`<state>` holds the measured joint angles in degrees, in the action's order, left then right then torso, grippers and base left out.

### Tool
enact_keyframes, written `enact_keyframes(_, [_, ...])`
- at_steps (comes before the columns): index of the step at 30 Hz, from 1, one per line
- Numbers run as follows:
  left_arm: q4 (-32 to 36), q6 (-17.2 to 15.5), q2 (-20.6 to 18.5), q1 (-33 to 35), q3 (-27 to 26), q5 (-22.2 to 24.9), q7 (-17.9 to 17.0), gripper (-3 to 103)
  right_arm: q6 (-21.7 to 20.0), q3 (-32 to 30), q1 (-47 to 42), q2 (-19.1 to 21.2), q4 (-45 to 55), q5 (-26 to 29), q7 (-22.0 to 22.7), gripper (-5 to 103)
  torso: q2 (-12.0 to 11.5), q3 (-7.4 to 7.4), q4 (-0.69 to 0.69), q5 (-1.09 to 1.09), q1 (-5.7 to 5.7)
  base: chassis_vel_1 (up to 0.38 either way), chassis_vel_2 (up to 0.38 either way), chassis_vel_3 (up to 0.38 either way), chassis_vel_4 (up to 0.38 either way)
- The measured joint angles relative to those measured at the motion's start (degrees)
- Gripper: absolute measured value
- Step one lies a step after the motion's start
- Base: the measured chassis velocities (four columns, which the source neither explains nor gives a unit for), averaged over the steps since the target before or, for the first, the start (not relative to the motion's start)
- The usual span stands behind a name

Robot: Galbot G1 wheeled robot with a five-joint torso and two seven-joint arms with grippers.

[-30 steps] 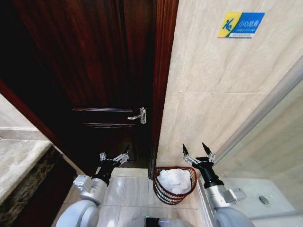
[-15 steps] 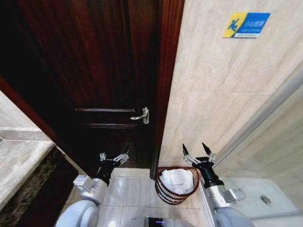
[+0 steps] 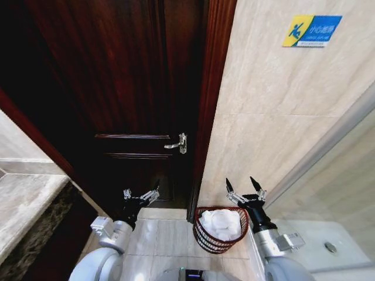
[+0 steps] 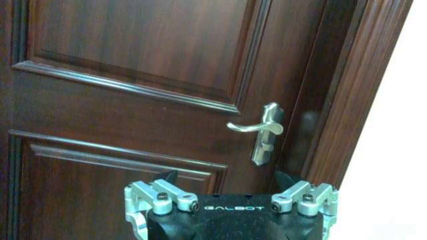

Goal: Discard the used towel into the hamper.

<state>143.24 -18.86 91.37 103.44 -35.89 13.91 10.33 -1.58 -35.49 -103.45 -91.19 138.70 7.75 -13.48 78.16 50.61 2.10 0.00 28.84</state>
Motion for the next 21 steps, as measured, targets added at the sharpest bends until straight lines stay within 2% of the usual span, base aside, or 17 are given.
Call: enact_keyframes(21, [0.0, 0.0, 0.0, 0.0, 0.0, 0.0, 0.0, 99, 0.0, 0.0, 0.0, 0.0, 0.0, 0.0, 0.0, 100, 0.0, 0.00, 0.00, 0.00, -0.01, 0.058, -0.060, -0.063, 0.058])
